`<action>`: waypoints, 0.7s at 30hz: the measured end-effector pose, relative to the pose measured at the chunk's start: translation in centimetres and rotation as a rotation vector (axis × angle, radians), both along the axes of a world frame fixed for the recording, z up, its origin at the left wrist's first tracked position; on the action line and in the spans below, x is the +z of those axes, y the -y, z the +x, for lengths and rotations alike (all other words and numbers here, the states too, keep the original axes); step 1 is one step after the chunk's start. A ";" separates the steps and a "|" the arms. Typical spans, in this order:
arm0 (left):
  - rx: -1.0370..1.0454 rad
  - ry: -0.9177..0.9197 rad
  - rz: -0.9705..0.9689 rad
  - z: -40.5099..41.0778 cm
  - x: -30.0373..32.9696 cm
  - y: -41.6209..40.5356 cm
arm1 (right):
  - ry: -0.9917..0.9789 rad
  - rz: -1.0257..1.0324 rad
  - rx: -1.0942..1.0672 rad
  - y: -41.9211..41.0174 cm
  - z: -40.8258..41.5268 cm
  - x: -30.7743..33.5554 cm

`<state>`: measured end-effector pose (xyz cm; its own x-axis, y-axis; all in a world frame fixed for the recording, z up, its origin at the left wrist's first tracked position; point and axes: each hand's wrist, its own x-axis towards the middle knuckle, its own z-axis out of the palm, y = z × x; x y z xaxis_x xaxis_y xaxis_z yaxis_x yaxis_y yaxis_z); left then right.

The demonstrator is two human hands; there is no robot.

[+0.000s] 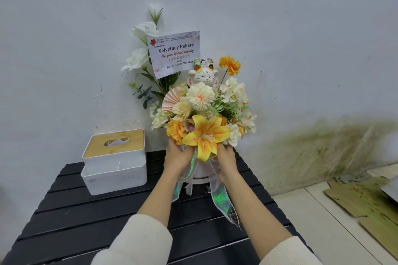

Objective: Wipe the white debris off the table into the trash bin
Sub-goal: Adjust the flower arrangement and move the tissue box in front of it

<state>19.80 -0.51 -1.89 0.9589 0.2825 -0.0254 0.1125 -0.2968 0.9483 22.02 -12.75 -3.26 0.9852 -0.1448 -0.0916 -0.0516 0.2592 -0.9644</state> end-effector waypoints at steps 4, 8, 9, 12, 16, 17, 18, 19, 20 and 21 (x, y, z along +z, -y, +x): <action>-0.021 0.001 0.018 0.5 -0.6 -0.1 | -0.001 0.032 0.003 -0.2 0.5 -0.4; -0.168 -0.085 -0.014 1.0 0.9 -1.2 | -0.019 -0.071 0.042 0.7 0.0 0.6; -0.188 -0.114 0.057 0.6 1.3 -1.6 | -0.021 -0.130 0.028 1.0 -0.5 0.9; -0.124 -0.071 0.389 -1.3 2.2 -2.1 | 0.026 -0.313 -0.162 1.4 -2.1 2.3; 0.011 0.100 0.517 -3.7 4.3 -3.2 | 0.173 -0.542 -0.381 0.4 -5.3 5.9; 0.037 0.138 0.535 -4.1 4.9 -3.7 | 0.245 -0.558 -0.395 0.1 -6.2 6.8; 0.059 0.167 0.555 -4.6 5.5 -4.2 | 0.325 -0.558 -0.392 -0.2 -7.1 7.6; 0.078 0.184 0.567 -5.2 5.9 -4.8 | 0.403 -0.545 -0.377 -0.7 -8.1 8.4; 0.091 0.193 0.568 -5.7 6.2 -5.4 | 0.477 -0.527 -0.356 -1.3 -9.0 9.2; 0.101 0.196 0.562 -6.3 6.3 -6.1 | 0.543 -0.515 -0.322 -2.1 -9.7 9.8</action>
